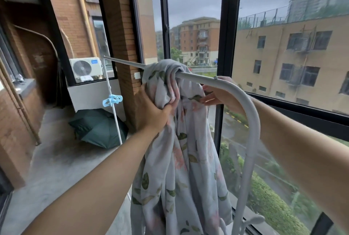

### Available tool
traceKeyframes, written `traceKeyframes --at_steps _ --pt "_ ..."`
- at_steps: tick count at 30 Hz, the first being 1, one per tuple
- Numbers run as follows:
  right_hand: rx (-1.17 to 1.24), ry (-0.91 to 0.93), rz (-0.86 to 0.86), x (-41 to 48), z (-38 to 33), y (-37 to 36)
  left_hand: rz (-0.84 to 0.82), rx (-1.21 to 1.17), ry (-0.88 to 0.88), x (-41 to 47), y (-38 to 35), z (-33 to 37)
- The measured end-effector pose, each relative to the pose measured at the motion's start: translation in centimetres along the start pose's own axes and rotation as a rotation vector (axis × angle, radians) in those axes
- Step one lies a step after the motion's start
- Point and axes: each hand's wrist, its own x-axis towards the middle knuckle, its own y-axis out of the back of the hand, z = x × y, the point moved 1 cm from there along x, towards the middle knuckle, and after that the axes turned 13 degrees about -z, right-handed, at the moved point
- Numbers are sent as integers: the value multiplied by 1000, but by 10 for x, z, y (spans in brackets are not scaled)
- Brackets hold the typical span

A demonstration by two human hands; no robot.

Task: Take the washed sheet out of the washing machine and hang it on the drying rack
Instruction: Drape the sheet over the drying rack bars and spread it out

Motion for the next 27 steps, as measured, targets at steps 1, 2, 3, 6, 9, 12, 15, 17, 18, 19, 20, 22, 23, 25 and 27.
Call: traceKeyframes --at_steps 1,2,3,6,9,12,15,17,18,19,20,22,23,25,27 --pt "50 31 14 -5 -11 2 10 41 -43 3 3 5" --pt "57 54 40 -10 -24 2 16 63 -86 6 6 11" --pt "43 67 65 -15 -35 0 17 76 -126 9 8 14" --pt "-150 90 48 -28 -71 -7 -27 73 -186 17 12 19" --pt "-455 18 -16 -36 -96 -19 -88 58 -206 23 20 14" --pt "-711 -55 25 -35 -113 -38 -106 27 -234 26 28 9" --pt "-912 -122 94 -25 -125 -65 -150 -146 -164 31 39 8" --pt "-1099 -189 138 -18 -129 -84 -131 -258 -35 43 46 7" --pt "-1181 -201 188 -13 -130 -94 -136 -295 46 54 50 6" --pt "-1210 -200 247 -7 -129 -103 -164 -318 133 64 53 5" --pt "-1196 -203 303 1 -128 -115 -213 -325 213 75 57 0" --pt "-1100 -195 407 15 -121 -129 -321 -340 307 90 57 -3" --pt "-1061 -188 468 23 -117 -135 -375 -376 331 97 55 -8" --pt "-1007 -185 584 33 -109 -147 -456 -426 362 112 47 -24" --pt "-985 -219 668 38 -101 -155 -532 -450 373 118 45 -34"
